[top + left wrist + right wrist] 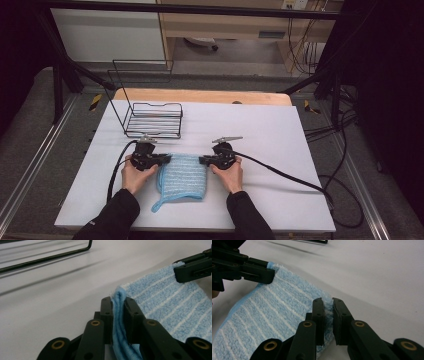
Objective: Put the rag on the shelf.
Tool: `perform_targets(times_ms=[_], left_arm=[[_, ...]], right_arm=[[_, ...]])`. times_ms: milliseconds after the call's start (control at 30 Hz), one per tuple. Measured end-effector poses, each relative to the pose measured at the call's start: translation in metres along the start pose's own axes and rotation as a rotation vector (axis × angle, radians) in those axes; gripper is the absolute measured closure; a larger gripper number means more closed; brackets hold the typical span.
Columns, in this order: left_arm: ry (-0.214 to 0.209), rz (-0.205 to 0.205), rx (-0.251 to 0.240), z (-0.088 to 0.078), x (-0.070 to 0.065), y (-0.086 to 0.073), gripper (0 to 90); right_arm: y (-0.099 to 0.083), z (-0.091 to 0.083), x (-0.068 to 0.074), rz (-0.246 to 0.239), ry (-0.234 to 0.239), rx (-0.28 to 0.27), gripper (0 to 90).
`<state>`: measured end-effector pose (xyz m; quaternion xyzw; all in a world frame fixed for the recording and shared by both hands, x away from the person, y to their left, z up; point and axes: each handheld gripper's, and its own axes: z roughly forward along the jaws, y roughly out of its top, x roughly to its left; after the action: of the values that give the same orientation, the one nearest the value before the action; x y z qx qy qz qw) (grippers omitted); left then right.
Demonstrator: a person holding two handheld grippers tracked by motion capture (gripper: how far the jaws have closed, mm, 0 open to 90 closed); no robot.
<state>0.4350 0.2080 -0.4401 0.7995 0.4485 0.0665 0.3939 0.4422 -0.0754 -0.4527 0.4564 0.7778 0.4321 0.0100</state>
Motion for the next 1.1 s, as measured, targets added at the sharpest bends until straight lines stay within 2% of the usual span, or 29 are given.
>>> perform_targets(times_ms=[267,733,1100], left_arm=[[-0.012,0.028,-0.074,-0.02,-0.008,0.0,79.0],[-0.004,0.086,-0.154,-0.045,-0.024,0.001,79.0],[-0.001,0.101,-0.233,-0.063,-0.034,0.006,79.0]], right_arm=[[0.001,-0.01,0.007,-0.015,0.011,-0.056,81.7],[0.003,-0.036,0.022,-0.075,0.026,-0.169,81.7],[0.01,-0.057,0.036,-0.121,0.027,-0.243,81.8]])
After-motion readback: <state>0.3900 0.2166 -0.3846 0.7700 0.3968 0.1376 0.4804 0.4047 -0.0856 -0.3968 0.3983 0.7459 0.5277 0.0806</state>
